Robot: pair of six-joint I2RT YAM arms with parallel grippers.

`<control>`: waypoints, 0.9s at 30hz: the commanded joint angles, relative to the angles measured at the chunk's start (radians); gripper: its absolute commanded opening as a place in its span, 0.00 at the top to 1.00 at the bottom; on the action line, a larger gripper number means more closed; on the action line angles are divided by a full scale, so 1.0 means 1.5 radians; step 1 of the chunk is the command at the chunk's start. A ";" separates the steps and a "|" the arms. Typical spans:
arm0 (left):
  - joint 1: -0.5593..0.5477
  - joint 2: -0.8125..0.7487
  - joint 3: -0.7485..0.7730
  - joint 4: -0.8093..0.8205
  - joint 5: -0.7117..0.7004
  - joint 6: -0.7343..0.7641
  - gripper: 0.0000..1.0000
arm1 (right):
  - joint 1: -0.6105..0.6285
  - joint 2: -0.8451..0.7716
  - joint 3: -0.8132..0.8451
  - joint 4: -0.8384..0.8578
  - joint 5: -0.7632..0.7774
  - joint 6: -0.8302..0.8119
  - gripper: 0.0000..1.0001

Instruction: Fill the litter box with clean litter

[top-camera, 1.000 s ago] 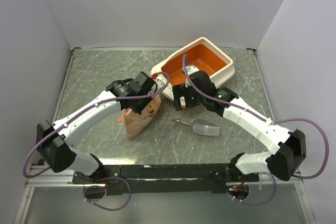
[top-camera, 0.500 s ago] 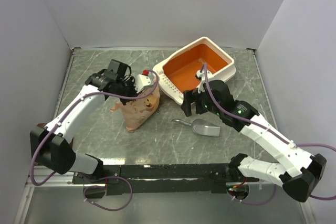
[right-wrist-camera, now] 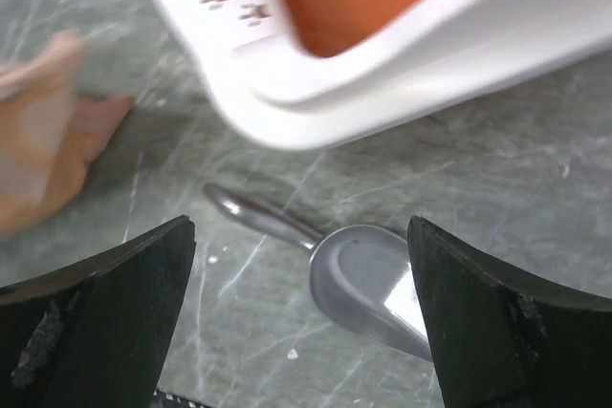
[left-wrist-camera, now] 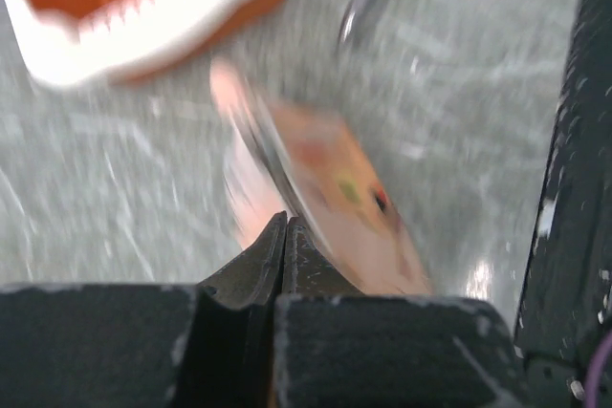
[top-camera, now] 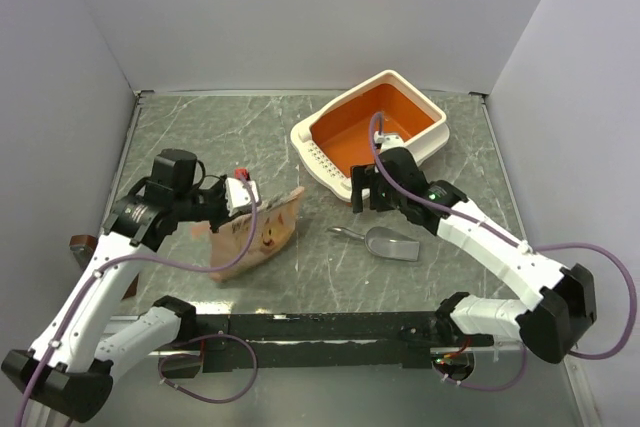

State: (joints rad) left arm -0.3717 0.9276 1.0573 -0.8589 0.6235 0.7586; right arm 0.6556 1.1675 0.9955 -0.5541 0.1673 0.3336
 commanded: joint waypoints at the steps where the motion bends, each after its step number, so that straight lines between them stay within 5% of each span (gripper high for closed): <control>1: 0.000 0.000 -0.017 0.127 0.161 0.017 0.99 | -0.038 0.040 0.029 0.016 0.018 0.092 0.03; 12: 0.000 -0.015 -0.017 0.151 0.195 -0.010 0.99 | -0.038 0.163 0.047 0.061 -0.042 0.146 0.03; 16: -0.001 -0.037 -0.029 0.223 0.146 -0.108 0.99 | -0.038 0.215 0.074 0.064 -0.032 0.163 0.02; 21: 0.000 -0.108 -0.099 0.397 -0.023 -0.265 0.88 | -0.038 0.265 0.090 0.092 -0.013 0.198 0.02; 27: 0.000 -0.111 -0.066 0.342 -0.210 -0.483 0.80 | -0.066 0.324 0.148 0.101 0.008 0.201 0.02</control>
State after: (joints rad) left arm -0.3737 0.7471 0.9047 -0.3645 0.5606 0.3130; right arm 0.5972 1.6051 1.1343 -0.4637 0.1272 0.6094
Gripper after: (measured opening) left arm 0.187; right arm 0.982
